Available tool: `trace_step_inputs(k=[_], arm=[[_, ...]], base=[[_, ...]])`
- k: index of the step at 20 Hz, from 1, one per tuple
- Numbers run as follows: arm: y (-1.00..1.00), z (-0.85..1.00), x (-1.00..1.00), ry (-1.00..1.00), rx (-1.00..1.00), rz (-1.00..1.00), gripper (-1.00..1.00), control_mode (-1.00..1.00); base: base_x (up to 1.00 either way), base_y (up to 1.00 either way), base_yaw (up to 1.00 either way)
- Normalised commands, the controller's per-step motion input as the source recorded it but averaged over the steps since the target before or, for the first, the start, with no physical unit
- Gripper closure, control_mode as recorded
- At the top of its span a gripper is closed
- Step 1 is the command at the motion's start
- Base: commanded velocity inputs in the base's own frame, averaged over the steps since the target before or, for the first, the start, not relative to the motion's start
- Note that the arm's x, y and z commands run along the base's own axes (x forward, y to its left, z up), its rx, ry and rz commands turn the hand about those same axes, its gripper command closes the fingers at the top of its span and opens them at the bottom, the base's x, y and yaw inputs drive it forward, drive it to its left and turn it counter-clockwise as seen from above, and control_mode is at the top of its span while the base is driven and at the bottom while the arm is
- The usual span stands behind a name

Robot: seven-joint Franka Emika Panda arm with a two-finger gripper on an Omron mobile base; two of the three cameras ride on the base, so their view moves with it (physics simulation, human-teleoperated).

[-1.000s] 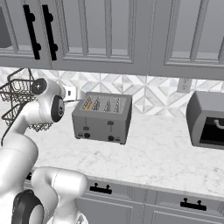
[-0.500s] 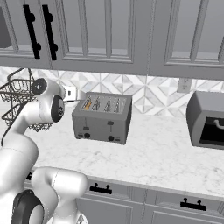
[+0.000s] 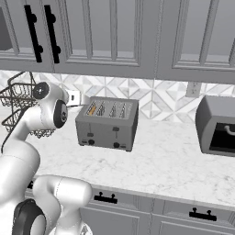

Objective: Start the toaster. Once the lever pops up, take the bread to the plate on the dining counter.

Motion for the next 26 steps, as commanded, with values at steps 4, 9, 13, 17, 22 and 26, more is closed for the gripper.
trace_step_inputs(k=[4, 9, 13, 17, 22, 26], arm=[[0.00, 0.00, 0.00, 0.00, 0.00, 0.00, -1.00, -1.00], [0.00, 0.00, 0.00, 0.00, 0.00, 0.00, -1.00, -1.00], [0.00, 0.00, 0.00, 0.00, 0.00, 0.00, -1.00, -1.00], [0.00, 0.00, 0.00, 0.00, 0.00, 0.00, -1.00, -1.00], [0.00, 0.00, 0.00, 0.00, 0.00, 0.00, -1.00, -1.00], [0.00, 0.00, 0.00, 0.00, 0.00, 0.00, -1.00, -1.00]], base=[[0.00, 0.00, 0.00], [0.00, 0.00, 0.00], [0.00, 0.00, 0.00], [0.00, 0.00, 0.00], [0.00, 0.00, 0.00], [0.00, 0.00, 0.00]])
